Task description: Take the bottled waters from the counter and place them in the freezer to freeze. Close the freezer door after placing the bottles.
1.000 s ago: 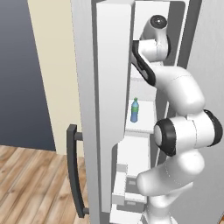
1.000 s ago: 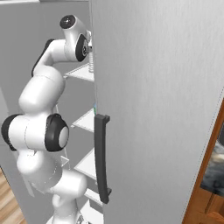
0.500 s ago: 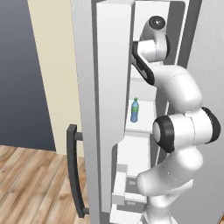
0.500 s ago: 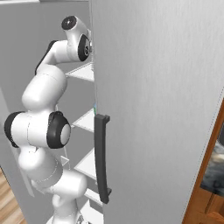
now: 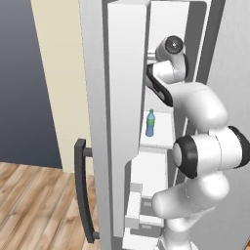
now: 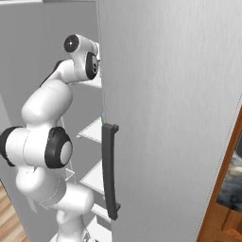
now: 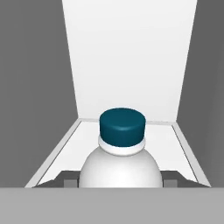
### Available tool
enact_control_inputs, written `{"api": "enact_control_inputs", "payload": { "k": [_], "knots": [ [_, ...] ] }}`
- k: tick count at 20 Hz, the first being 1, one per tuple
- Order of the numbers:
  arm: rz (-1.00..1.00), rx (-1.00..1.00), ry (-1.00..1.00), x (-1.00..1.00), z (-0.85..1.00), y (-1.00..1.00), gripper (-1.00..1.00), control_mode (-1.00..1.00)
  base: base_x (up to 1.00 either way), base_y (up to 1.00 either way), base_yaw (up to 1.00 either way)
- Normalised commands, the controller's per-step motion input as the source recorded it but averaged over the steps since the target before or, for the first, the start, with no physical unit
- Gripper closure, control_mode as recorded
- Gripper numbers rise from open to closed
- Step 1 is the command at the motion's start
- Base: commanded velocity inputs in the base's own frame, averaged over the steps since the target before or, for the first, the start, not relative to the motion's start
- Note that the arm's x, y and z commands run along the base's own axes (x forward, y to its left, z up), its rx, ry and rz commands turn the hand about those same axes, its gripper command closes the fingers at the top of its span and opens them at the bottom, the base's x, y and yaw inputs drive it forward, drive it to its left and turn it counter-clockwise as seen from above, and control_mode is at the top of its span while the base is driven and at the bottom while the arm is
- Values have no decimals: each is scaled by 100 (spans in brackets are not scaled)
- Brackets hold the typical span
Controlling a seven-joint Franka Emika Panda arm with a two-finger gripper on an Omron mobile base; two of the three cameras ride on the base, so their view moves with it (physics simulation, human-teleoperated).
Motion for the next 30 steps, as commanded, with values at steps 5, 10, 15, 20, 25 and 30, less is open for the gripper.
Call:
{"api": "enact_control_inputs", "payload": {
  "k": [5,10,15,20,25,30],
  "knots": [
    [0,0,-2,1,-24,0,100,-100,0,0,0],
    [0,0,4,10,-13,0,100,-100,0,0,0],
    [0,-1,14,19,-7,0,100,-100,0,0,0],
    [0,0,3,0,-5,0,100,-100,0,0,0],
    [0,0,2,0,-2,0,100,-100,0,0,0],
    [0,0,0,0,-6,0,-100,-100,0,0,0]
  ]
}}
